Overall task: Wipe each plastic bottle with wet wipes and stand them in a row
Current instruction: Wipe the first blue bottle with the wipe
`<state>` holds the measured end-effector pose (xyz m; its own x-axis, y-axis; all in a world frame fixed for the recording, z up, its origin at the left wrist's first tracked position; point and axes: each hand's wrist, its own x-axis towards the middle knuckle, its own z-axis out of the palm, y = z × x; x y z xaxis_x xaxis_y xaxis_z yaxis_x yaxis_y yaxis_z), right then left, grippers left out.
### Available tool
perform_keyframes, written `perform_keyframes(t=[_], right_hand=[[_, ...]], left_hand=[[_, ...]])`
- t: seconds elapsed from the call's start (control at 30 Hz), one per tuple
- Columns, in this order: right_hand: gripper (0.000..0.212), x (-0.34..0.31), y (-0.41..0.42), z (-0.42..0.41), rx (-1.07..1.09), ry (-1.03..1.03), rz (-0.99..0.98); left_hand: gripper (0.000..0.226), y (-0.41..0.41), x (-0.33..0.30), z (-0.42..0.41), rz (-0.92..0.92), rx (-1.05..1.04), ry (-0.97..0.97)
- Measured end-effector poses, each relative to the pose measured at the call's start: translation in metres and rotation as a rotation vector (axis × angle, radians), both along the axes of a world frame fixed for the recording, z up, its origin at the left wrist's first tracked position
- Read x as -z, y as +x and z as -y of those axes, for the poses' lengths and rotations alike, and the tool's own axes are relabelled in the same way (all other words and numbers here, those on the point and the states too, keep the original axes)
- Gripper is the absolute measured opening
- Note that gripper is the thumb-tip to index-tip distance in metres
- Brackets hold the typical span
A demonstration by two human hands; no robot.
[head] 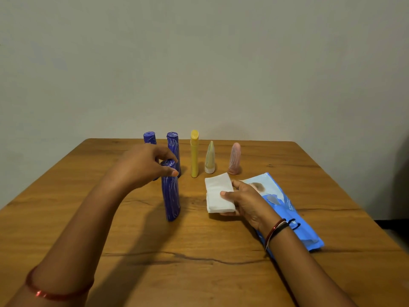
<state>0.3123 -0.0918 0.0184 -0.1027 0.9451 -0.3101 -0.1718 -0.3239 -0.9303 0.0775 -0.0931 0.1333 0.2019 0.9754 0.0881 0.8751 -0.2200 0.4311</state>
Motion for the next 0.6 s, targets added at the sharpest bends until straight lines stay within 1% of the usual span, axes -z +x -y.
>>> perform_keyframes(t=[0.07,0.1,0.13,0.17,0.23,0.27,0.33,0.37,0.4,0.5,0.6], right_hand=[[0.049,0.001,-0.002,0.001,-0.013,0.007,0.025],[0.049,0.002,-0.004,0.002,-0.025,0.016,0.038],[0.050,0.002,-0.007,0.003,-0.030,0.023,0.053],[0.050,0.002,-0.009,0.004,-0.015,0.036,0.063],[0.045,0.000,-0.011,0.006,0.108,0.137,0.081],[0.040,-0.002,-0.011,0.007,0.220,0.223,0.111],[0.029,-0.007,-0.008,0.010,0.482,0.406,0.214],[0.026,-0.009,-0.005,0.010,0.582,0.487,0.264],[0.029,-0.010,-0.002,0.010,0.639,0.547,0.296],[0.041,-0.010,0.001,0.009,0.674,0.628,0.340],[0.047,-0.006,-0.003,0.007,0.639,0.678,0.380]], left_hand=[[0.032,0.001,0.001,0.003,-0.016,-0.025,0.056],[0.030,0.001,0.000,0.005,0.012,-0.037,0.101],[0.028,0.001,-0.001,0.007,0.086,-0.055,0.147],[0.025,0.001,-0.001,0.010,0.200,-0.077,0.181],[0.020,0.003,0.000,0.013,0.498,-0.105,0.184],[0.019,0.005,0.004,0.014,0.640,-0.114,0.160],[0.022,0.010,0.021,0.014,0.835,-0.143,0.086],[0.025,0.014,0.031,0.013,0.924,-0.157,0.028],[0.028,0.018,0.042,0.012,1.027,-0.169,-0.037],[0.035,0.028,0.069,0.009,1.331,-0.172,-0.204],[0.035,0.037,0.087,0.006,1.466,-0.149,-0.292]])
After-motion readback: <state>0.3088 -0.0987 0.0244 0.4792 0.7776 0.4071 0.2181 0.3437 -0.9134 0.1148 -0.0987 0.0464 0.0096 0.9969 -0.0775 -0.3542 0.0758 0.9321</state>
